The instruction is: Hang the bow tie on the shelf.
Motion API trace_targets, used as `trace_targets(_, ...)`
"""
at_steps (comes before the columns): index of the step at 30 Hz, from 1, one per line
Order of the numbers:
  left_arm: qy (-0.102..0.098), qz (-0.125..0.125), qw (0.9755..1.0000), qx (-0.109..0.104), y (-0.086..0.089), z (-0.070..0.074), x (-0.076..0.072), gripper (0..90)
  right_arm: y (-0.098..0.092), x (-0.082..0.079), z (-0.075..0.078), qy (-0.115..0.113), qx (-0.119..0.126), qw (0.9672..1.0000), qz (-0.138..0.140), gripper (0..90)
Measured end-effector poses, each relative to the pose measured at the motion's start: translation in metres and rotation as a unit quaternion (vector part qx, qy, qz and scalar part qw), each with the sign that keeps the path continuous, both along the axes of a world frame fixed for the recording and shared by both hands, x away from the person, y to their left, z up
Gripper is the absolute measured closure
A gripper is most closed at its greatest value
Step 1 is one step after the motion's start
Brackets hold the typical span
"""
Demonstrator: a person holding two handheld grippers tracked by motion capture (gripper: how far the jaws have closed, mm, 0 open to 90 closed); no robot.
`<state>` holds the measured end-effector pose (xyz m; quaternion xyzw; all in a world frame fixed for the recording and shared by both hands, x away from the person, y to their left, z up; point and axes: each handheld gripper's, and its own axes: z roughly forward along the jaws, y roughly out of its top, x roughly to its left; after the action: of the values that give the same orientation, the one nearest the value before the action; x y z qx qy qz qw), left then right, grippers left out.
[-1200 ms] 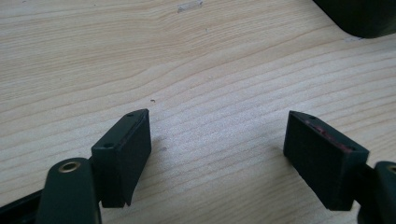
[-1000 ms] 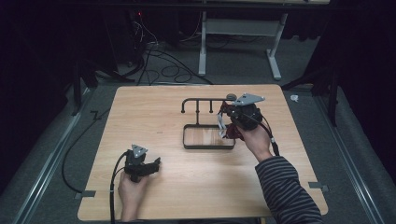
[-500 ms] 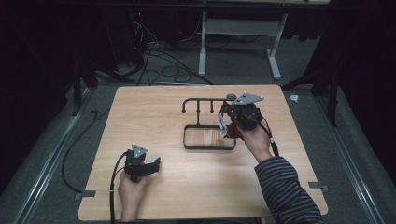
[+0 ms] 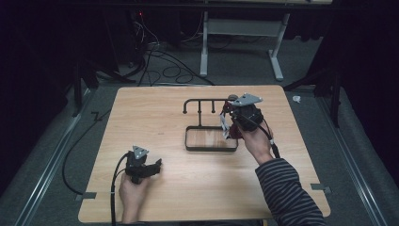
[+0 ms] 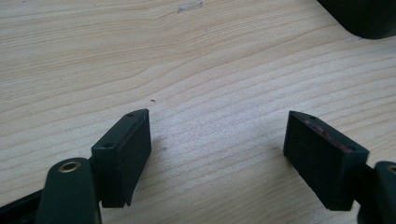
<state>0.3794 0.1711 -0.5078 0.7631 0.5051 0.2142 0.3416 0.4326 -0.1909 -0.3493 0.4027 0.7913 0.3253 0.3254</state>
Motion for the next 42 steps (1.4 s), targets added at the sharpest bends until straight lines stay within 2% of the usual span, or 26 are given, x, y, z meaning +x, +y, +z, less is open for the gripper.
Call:
trace_targets(3, 0.0, 0.0, 1.0, 0.0, 0.0, 0.0, 0.0, 23.8, 0.0, -0.001, 0.0, -0.006, -0.01, 0.9999, -0.001, 81.8)
trace_targets(7, 0.0, 0.0, 1.0, 0.0, 0.0, 0.0, 0.0, 23.8, -0.002, 0.0, 0.001, 0.001, 0.006, 1.0, -0.004, 80.4)
trace_targets(14, 0.0, 0.0, 1.0, 0.0, 0.0, 0.0, 0.0, 23.8, -0.004, 0.0, 0.002, 0.007, 0.018, 0.9998, -0.004, 80.0)
trace_targets(18, 0.0, 0.0, 1.0, 0.0, 0.0, 0.0, 0.0, 23.8, -0.006, -0.001, 0.003, 0.009, 0.035, 0.9993, -0.005, 79.7)
trace_targets(27, 0.0, 0.0, 1.0, 0.0, 0.0, 0.0, 0.0, 23.8, -0.008, -0.002, 0.004, 0.014, 0.044, 0.9989, -0.004, 79.5)
trace_targets(35, 0.0, 0.0, 1.0, 0.0, 0.0, 0.0, 0.0, 23.8, -0.014, 0.0, 0.005, 0.026, 0.076, 0.9968, 0.004, 79.2)
trace_targets(36, 0.0, 0.0, 1.0, 0.0, 0.0, 0.0, 0.0, 23.8, -0.015, 0.0, 0.005, 0.027, 0.08, 0.9964, 0.003, 78.6)
trace_targets(38, 0.0, 0.0, 1.0, 0.001, 0.0, 0.0, 0.0, 23.8, -0.017, -0.003, 0.01, 0.014, 0.106, 0.9942, 0.008, 61.5)
trace_targets(39, 0.0, 0.0, 1.0, 0.001, 0.0, 0.0, 0.0, 23.8, -0.017, -0.003, 0.01, 0.014, 0.106, 0.9942, 0.008, 61.5)
trace_targets(40, -0.001, 0.0, 1.0, 0.001, 0.0, 0.0, 0.0, 23.8, -0.017, -0.004, 0.013, 0.022, 0.105, 0.9942, 0.014, 67.0)
trace_targets(41, -0.001, 0.0, 1.0, 0.001, 0.0, 0.0, 0.0, 23.8, -0.016, -0.004, 0.013, 0.022, 0.094, 0.9952, 0.016, 67.7)
trace_targets(42, -0.001, 0.0, 1.0, 0.001, 0.0, 0.0, 0.0, 23.8, -0.016, -0.004, 0.013, 0.022, 0.094, 0.9952, 0.016, 67.7)
